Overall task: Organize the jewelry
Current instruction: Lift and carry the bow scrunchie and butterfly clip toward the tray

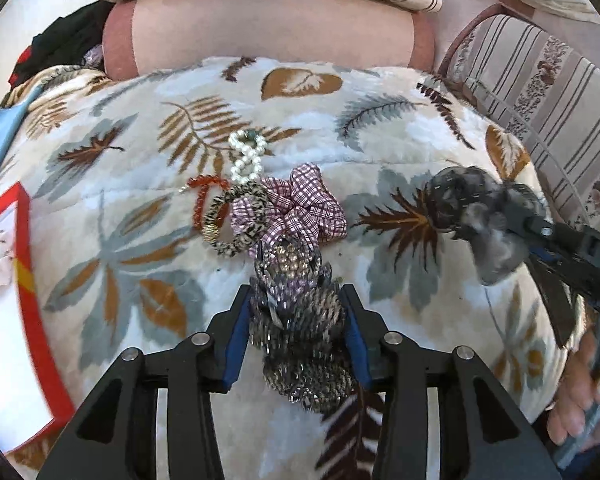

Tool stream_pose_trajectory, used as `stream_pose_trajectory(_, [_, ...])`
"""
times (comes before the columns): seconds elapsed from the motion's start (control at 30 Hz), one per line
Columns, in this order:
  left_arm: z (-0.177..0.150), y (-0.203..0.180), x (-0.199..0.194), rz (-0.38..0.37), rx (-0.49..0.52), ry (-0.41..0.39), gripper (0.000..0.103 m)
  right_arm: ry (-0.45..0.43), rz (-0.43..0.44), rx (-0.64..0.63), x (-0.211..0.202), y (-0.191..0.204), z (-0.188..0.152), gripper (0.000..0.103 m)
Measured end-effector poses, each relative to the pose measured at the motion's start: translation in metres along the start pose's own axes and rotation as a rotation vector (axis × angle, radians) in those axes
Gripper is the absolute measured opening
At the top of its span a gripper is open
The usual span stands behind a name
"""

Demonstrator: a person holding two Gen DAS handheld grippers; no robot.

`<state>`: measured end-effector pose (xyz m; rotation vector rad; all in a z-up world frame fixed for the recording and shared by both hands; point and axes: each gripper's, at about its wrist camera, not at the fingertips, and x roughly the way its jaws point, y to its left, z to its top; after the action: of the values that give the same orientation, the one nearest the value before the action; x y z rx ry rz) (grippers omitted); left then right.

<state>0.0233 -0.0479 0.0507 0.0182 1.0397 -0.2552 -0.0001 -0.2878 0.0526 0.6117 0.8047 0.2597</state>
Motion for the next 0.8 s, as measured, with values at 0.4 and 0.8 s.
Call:
stream_pose_trajectory(0.4, [-0.030,-0.006,0.011,0.043,0.017,-0.022,0.068,0.006,0.013,-0.013,0.003,0.004,0.001,0.026])
stream_pose_trajectory(0.8, [-0.044,-0.019,-0.011,0.113,0.055,-0.150,0.042,0.018,0.017,-0.075,0.005,0.017,-0.009,0.026])
